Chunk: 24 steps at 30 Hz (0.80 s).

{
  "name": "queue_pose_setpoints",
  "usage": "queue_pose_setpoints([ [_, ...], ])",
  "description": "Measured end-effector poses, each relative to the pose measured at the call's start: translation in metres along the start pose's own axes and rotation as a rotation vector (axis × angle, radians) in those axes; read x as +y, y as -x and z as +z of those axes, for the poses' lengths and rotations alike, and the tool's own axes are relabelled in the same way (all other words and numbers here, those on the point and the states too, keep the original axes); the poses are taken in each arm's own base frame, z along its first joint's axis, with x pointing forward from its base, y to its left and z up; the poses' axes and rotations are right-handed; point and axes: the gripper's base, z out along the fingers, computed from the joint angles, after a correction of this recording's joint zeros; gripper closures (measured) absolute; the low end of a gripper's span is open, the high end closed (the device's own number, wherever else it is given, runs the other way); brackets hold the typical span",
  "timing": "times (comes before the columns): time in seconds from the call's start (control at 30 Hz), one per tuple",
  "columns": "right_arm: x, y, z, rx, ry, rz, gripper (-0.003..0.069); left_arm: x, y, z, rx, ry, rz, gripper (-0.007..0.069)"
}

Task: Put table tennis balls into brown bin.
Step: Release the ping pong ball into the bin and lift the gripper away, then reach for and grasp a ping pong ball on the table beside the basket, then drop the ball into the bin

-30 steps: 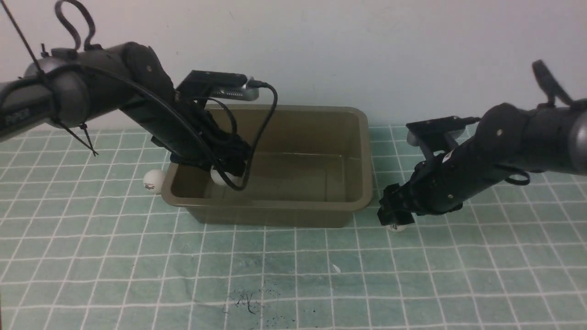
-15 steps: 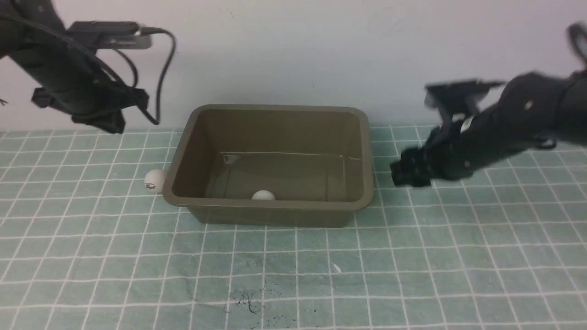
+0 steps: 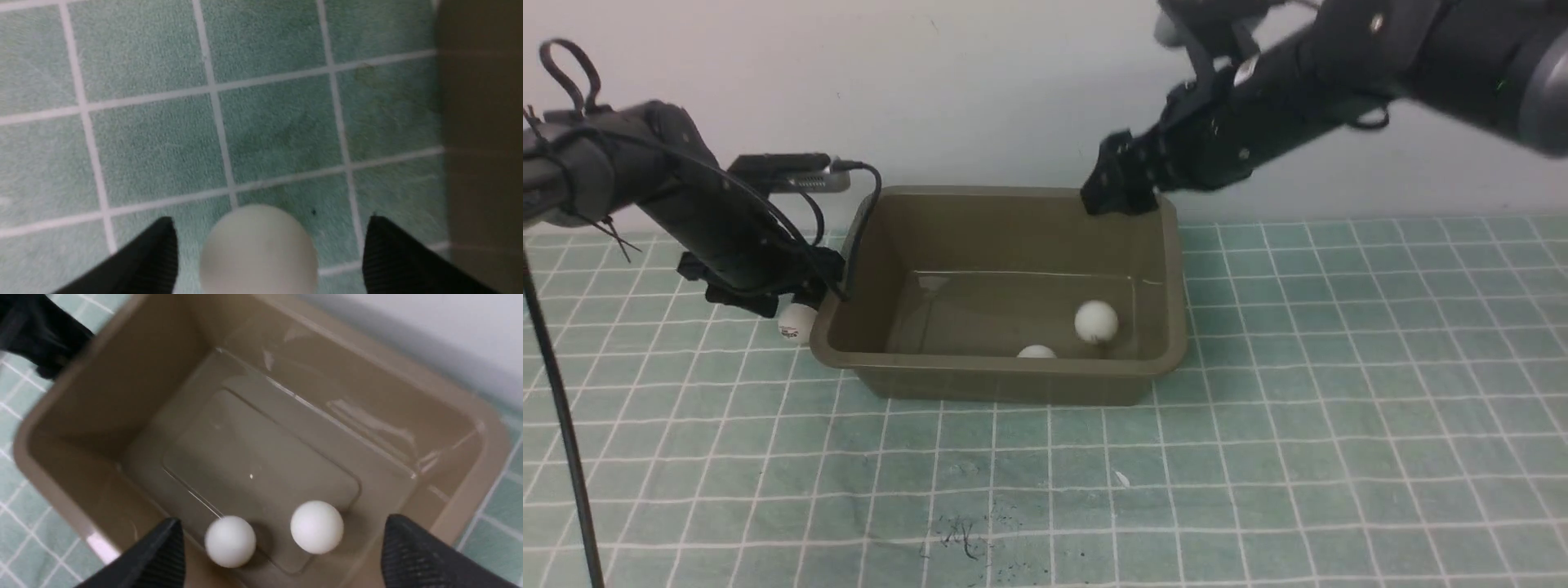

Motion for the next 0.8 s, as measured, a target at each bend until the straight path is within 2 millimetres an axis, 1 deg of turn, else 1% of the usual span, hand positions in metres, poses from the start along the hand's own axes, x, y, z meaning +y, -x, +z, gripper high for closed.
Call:
queue_pose_setpoints([
  [0.03,0.002,0.004,-0.01,-0.015,-0.006,-0.01,0.0103,0.0,0.0,0.002,0.003,0.0,-0.001,0.0062],
  [0.07,0.008,0.013,-0.039,-0.063,-0.027,-0.038,0.0174,0.001,-0.002,0.007,0.016,-0.005,-0.011,0.009],
  [0.1,0.012,0.017,-0.06,-0.096,-0.046,-0.064,0.0236,0.001,-0.002,0.007,0.016,-0.007,-0.011,0.0146],
  [0.13,0.017,0.02,-0.088,-0.131,-0.074,-0.091,0.0323,0.001,-0.001,0.005,0.017,0.0,-0.002,0.027],
  [0.17,0.019,0.021,-0.098,-0.148,-0.08,-0.098,0.0339,0.001,0.0,0.004,0.016,0.002,0.001,0.0286],
  [0.2,0.023,0.021,-0.122,-0.174,-0.111,-0.113,0.0435,0.001,0.001,0.001,0.022,0.006,0.012,0.0297],
  [0.23,0.025,0.019,-0.144,-0.202,-0.153,-0.122,0.0516,0.0,0.007,-0.009,0.019,0.011,0.029,0.0277],
  [0.27,0.028,0.013,-0.169,-0.239,-0.198,-0.13,0.0587,-0.002,0.012,-0.022,0.005,0.016,0.044,0.0275],
  [0.3,0.029,0.006,-0.186,-0.264,-0.236,-0.126,0.0623,-0.005,0.018,-0.035,-0.014,0.017,0.054,0.0275],
  [0.33,0.031,-0.001,-0.2,-0.291,-0.257,-0.116,0.0641,-0.007,0.023,-0.048,-0.038,0.018,0.06,0.0275],
  [0.37,0.031,-0.013,-0.211,-0.305,-0.286,-0.11,0.0652,-0.013,0.029,-0.068,-0.074,0.009,0.068,0.0275],
  [0.4,0.03,-0.023,-0.219,-0.321,-0.318,-0.098,0.0661,-0.019,0.033,-0.084,-0.1,-0.006,0.075,0.0275],
  [0.43,0.028,-0.044,-0.223,-0.322,-0.341,-0.061,0.0667,-0.032,0.039,-0.107,-0.149,-0.036,0.095,0.0275],
  [0.47,0.029,-0.048,-0.229,-0.344,-0.349,-0.062,0.0669,-0.037,0.04,-0.114,-0.16,-0.048,0.106,0.0275],
  [0.5,0.028,-0.065,-0.232,-0.36,-0.359,-0.033,0.067,-0.049,0.043,-0.127,-0.188,-0.076,0.136,0.0275],
  [0.53,0.027,-0.085,-0.231,-0.369,-0.361,0.01,0.0671,-0.064,0.044,-0.141,-0.218,-0.111,0.177,0.0275],
  [0.57,0.028,-0.093,-0.236,-0.4,-0.359,0.02,0.0671,-0.072,0.044,-0.146,-0.228,-0.13,0.202,0.0275],
  [0.6,0.028,-0.124,-0.24,-0.467,-0.357,0.06,0.0671,-0.095,0.042,-0.148,-0.233,-0.168,0.27,0.0275],
  [0.63,0.029,-0.127,-0.241,-0.475,-0.352,0.067,0.0671,-0.097,0.042,-0.148,-0.232,-0.172,0.274,0.0275],
  [0.67,0.029,-0.15,-0.243,-0.537,-0.346,0.082,0.0673,-0.112,0.04,-0.141,-0.215,-0.192,0.312,0.0275],
  [0.7,0.03,-0.17,-0.245,-0.581,-0.335,0.096,0.0673,-0.12,0.039,-0.132,-0.195,-0.201,0.327,0.0275],
  [0.73,0.03,-0.185,-0.247,-0.625,-0.326,0.1,0.0673,-0.128,0.038,-0.124,-0.176,-0.206,0.335,0.0267],
  [0.77,0.031,-0.199,-0.25,-0.667,-0.317,0.104,0.0673,-0.134,0.036,-0.11,-0.141,-0.205,0.336,0.0232],
  [0.8,0.031,-0.208,-0.25,-0.684,-0.314,0.105,0.0673,-0.138,0.035,-0.104,-0.127,-0.201,0.334,0.0208],
])
